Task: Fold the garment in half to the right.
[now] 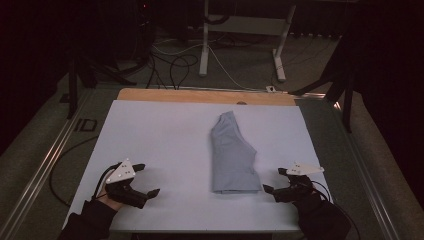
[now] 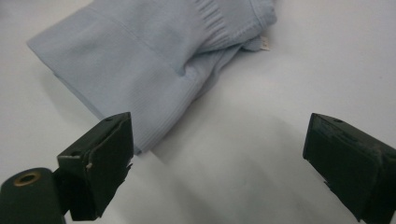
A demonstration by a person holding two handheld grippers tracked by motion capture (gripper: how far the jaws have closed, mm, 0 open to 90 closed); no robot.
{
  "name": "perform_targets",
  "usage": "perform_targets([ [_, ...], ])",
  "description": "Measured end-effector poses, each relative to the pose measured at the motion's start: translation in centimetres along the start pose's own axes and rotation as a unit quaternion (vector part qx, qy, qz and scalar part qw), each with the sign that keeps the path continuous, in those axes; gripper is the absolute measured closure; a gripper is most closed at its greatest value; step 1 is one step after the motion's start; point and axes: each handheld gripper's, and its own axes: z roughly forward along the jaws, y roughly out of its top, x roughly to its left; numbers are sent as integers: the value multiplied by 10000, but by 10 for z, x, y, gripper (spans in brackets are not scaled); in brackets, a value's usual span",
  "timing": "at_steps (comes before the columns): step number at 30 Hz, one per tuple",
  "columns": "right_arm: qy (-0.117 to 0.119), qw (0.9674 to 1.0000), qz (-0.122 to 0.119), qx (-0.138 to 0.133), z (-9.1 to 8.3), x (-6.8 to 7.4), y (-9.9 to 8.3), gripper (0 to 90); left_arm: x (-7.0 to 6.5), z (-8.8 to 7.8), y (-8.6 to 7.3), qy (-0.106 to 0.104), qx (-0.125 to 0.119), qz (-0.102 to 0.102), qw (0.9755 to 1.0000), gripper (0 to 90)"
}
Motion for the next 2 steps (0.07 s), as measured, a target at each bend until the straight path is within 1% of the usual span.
perform_targets([
  [2,15,10000,40,-8,0,0,0,85,0,0,0,6,-12,6,10000,4],
])
